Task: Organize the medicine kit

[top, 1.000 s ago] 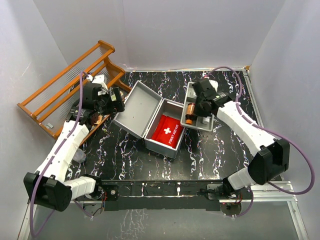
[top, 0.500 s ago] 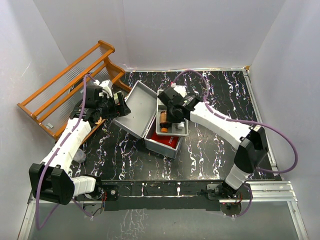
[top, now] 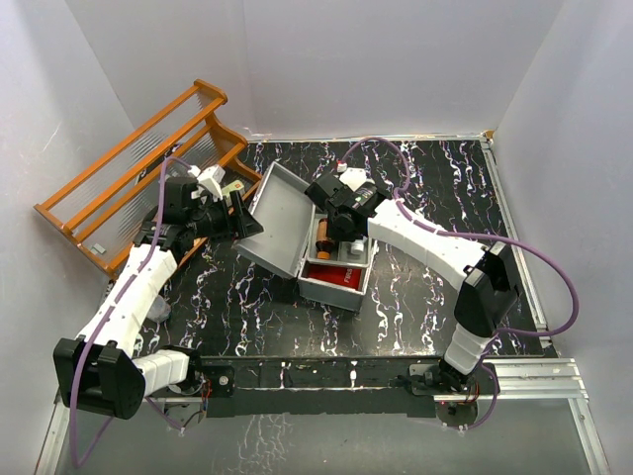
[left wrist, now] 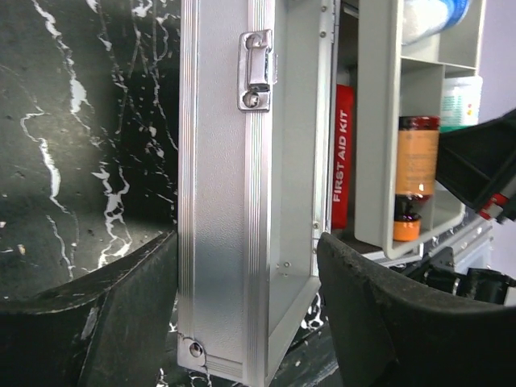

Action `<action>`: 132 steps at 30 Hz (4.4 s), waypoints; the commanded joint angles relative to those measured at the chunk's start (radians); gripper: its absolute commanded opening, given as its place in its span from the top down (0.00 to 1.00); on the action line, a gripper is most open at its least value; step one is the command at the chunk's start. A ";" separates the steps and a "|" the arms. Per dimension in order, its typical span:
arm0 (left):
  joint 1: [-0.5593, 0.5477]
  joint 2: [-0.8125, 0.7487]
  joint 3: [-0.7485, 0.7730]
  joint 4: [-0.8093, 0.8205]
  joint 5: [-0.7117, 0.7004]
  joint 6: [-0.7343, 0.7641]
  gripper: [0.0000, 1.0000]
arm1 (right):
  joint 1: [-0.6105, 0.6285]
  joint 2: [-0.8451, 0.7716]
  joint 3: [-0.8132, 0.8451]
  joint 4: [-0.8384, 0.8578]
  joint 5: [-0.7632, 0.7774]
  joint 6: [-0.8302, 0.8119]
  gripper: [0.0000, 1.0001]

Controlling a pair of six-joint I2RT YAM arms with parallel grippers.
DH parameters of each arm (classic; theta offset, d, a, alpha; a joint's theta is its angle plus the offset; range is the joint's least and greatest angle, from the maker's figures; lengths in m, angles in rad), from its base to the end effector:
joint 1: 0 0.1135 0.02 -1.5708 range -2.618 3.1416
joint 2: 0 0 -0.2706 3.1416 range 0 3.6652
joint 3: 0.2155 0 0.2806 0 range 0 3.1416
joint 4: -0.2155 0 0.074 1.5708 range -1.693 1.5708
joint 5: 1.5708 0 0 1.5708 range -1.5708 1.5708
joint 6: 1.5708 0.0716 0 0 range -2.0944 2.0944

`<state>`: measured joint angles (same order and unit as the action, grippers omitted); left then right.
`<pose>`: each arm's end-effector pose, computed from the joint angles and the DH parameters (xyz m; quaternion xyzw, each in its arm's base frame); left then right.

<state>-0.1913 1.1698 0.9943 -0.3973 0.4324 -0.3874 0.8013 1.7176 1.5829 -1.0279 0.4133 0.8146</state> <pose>0.3002 -0.0887 0.2985 0.0182 0.8636 -0.3139 0.3942 0.2953 0.2635 0.2757 0.0480 0.9581 0.0046 0.2823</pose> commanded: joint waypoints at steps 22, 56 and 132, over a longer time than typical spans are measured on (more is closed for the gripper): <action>-0.001 -0.081 -0.027 -0.043 -0.118 -0.021 0.31 | 0.004 -0.083 -0.086 -0.011 -0.015 0.105 1.00; -0.002 -0.127 -0.022 -0.043 -0.241 0.024 0.27 | 0.004 -0.004 -0.121 0.035 0.088 0.124 1.00; 0.000 0.000 0.008 0.065 -0.023 -0.078 0.01 | -0.178 -0.519 -0.408 0.383 -0.121 0.006 0.47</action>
<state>-0.1928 1.1431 1.0004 -0.3767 0.3336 -0.4145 0.6506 1.2942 1.2243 -0.7906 0.3424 0.8570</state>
